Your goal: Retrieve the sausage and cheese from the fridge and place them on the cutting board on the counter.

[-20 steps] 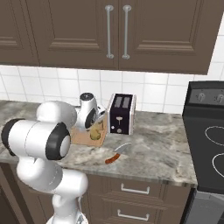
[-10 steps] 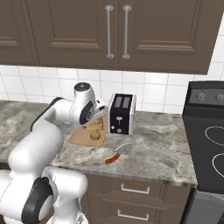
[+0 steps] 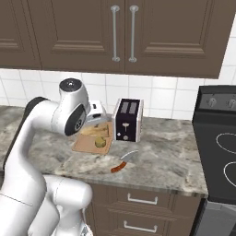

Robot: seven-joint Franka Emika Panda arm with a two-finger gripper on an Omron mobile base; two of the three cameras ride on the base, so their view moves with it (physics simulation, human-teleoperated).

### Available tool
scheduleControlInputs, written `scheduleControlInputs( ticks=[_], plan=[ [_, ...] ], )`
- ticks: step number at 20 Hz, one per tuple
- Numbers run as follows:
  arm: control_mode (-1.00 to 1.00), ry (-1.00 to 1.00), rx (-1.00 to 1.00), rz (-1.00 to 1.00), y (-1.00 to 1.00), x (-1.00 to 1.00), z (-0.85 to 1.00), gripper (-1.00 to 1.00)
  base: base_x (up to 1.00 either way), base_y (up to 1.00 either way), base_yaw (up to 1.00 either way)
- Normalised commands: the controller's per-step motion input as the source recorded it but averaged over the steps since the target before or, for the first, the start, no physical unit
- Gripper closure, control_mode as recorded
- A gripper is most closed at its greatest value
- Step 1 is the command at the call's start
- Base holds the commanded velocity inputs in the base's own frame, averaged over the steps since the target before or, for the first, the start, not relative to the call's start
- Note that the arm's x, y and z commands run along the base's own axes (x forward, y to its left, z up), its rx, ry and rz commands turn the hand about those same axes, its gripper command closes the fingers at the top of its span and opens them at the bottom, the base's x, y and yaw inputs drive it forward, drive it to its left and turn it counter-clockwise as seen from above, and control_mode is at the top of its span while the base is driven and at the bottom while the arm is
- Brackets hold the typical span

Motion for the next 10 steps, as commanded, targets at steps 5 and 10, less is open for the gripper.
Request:
scheduleControlInputs(
  ticks=[5, 10],
  plan=[
    [-1.00, 0.00, 0.23, -0.27, 0.00, -0.90, 1.00, -1.00, 0.00, 0.00, 0.00],
    [-1.00, -0.08, 0.05, -0.09, 0.00, -0.52, 0.91, -1.00, 0.00, 0.00, 0.00]
  ],
)
